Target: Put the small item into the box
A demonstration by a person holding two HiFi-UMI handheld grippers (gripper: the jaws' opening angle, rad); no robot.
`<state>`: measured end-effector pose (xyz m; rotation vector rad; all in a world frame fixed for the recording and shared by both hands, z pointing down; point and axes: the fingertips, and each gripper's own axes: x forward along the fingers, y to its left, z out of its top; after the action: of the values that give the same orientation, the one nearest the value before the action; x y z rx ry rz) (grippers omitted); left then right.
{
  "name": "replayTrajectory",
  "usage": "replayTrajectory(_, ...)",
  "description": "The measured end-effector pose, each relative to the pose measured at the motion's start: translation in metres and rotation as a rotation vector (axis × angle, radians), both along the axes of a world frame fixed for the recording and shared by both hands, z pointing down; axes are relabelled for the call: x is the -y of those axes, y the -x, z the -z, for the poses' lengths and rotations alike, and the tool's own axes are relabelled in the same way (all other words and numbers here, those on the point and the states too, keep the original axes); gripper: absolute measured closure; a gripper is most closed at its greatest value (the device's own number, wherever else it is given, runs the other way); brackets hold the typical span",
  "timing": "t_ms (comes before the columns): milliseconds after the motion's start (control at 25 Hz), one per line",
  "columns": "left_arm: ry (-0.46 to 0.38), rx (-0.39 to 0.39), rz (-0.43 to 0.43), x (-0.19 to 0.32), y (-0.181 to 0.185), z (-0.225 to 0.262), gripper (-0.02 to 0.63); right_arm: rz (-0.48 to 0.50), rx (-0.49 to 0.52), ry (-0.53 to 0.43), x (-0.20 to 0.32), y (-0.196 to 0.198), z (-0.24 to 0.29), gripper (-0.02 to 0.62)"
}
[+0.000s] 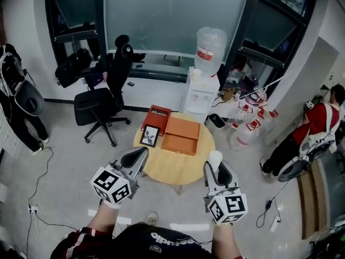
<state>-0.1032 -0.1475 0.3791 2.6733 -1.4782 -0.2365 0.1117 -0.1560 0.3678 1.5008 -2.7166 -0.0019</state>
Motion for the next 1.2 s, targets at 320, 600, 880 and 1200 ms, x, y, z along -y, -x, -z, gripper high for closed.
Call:
replayTrajectory(320, 0.013, -0.022, -0.033, 0.049, 0.021, -0.007, 0.589, -0.036, -0.017, 0.028, 0.042, 0.02, -0.007, 0.42)
replayTrajectory(600, 0.025, -0.028, -0.072, 0.085, 0.034, -0.014, 0.591, -0.072, -0.034, 0.045, 0.069, 0.034, -0.013, 0.42)
replayTrajectory(880, 0.032, -0.053, -0.106, 0.114, 0.044, -0.018, 0.591, -0.113, -0.065, 0.067, 0.084, 0.043, -0.017, 0.42)
replayTrajectory(1200, 0.047, -0.067, -0.114, 0.117, 0.051, -0.023, 0.591, -0.088, -0.081, 0.087, 0.094, 0.059, -0.015, 0.42)
